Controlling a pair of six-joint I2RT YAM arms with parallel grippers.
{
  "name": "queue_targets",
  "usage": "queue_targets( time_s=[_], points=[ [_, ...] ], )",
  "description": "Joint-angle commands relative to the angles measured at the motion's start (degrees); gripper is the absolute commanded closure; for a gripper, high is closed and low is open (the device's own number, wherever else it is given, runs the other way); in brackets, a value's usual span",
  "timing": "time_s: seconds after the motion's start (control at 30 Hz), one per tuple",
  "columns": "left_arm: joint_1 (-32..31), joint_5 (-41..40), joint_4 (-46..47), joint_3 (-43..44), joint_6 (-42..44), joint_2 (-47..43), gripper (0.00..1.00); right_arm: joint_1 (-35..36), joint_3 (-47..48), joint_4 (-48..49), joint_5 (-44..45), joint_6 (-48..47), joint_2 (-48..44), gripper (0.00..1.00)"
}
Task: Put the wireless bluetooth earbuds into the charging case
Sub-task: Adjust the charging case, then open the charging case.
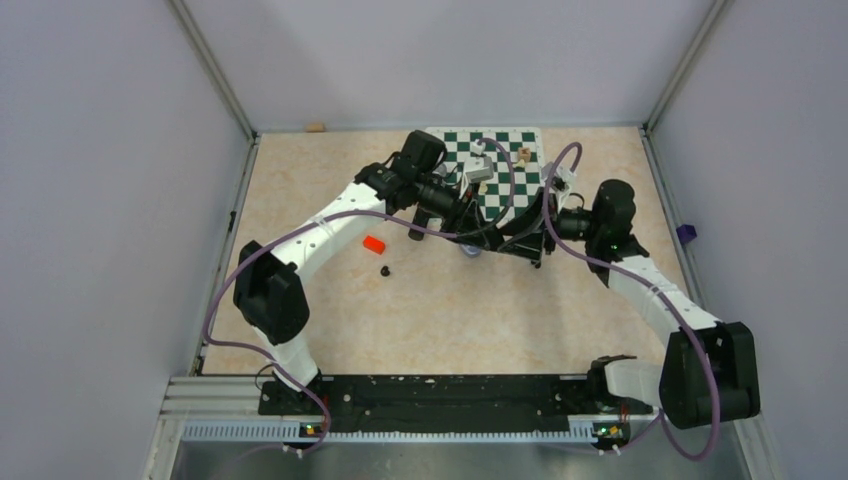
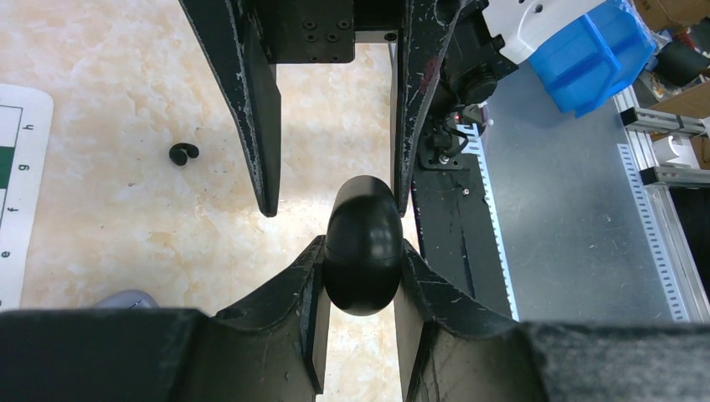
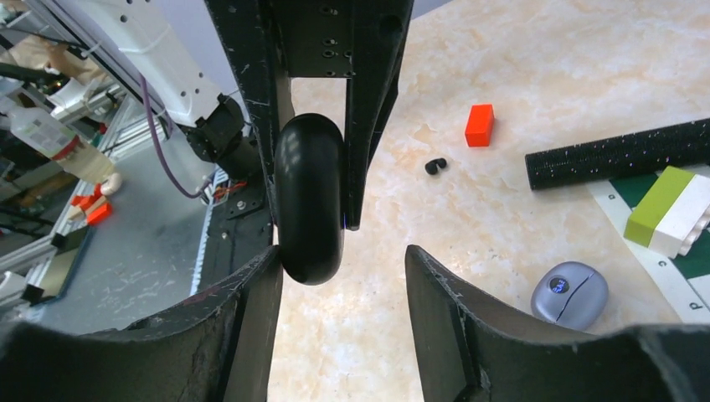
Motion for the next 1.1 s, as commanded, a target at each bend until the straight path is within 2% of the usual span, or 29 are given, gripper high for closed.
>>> queue_targets(
  time_s=[0.0,0.33,0.47,0.6,0.77,0.93,1.07],
  points=[
    [-0.2,1.3,0.9,-0.2,0.4,-1.6,1.0,-1.3,2.6,4.2,-0.4,3.7,1.0,0.45],
    [-0.7,1.3,0.6,-0.4,0.9,-1.4,1.0,-3.3,1.9,8.1,2.0,7.3,0.3,0.42],
    [-0.7,1.4,0.5,-0.3,0.9,-1.7,1.0,-5.2,1.7,7.2,3.2,5.5,-1.2,0.42],
    [-0.7,1.7,0.5,-0.4,0.9,-2.0,1.0,-5.4,2.2,0.6,7.2,-2.2,-4.4,0.41],
    [-0.7,1.1,1.3,-0.7,0.0,-2.7,1.0,-5.8,3.7,-3.2,5.2,-4.6,-7.7,0.34],
    [-0.6,-0.1,2.3,-0.5,-1.6,-3.3,1.0,-7.1,7.1,-14.4,8.3,-14.5,-11.4,0.31],
    [-0.2,-2.2,2.0,-0.7,-1.4,-5.2,1.0,-11.1,10.2,-21.9,10.6,-20.1,-12.5,0.28]
  ],
)
